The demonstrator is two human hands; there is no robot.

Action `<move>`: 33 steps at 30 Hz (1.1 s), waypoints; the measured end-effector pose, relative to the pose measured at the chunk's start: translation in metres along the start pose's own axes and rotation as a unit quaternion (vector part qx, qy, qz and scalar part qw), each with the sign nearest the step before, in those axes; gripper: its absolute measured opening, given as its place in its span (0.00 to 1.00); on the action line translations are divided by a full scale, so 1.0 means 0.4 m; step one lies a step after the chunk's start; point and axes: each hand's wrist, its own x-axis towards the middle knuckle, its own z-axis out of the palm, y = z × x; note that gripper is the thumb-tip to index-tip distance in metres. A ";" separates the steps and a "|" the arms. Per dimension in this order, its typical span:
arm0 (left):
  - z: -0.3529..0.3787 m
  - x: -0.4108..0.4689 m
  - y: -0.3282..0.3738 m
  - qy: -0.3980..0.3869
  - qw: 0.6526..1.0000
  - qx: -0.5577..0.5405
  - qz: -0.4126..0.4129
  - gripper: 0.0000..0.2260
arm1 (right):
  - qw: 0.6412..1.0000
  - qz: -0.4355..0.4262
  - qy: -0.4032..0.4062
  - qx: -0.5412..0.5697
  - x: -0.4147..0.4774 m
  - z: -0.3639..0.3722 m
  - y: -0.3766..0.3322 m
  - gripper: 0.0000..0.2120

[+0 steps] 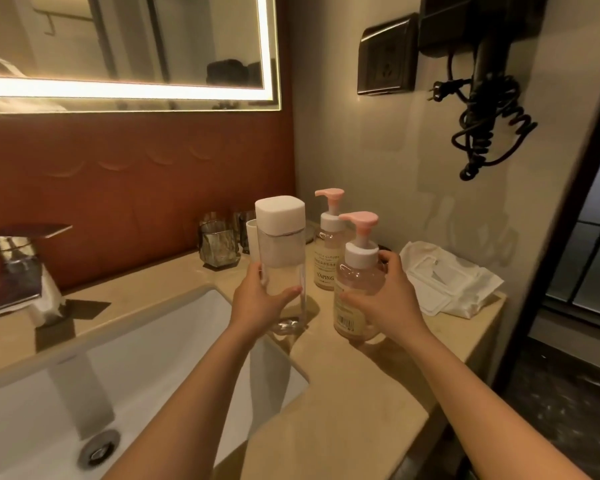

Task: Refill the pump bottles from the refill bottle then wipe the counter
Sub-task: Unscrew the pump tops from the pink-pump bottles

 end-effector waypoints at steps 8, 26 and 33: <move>0.027 -0.121 -0.018 -0.047 0.999 0.018 -0.013 0.51 | 0.997 -0.035 -0.062 0.008 -0.094 -0.023 -0.021 0.37; 0.076 -0.375 0.027 0.044 0.994 -0.058 0.087 0.36 | 0.967 -0.084 -0.232 0.068 -0.250 -0.030 -0.104 0.34; 0.074 -0.405 0.007 0.076 0.995 -0.007 0.066 0.36 | 0.986 -0.165 -0.031 0.000 -0.276 0.014 -0.180 0.33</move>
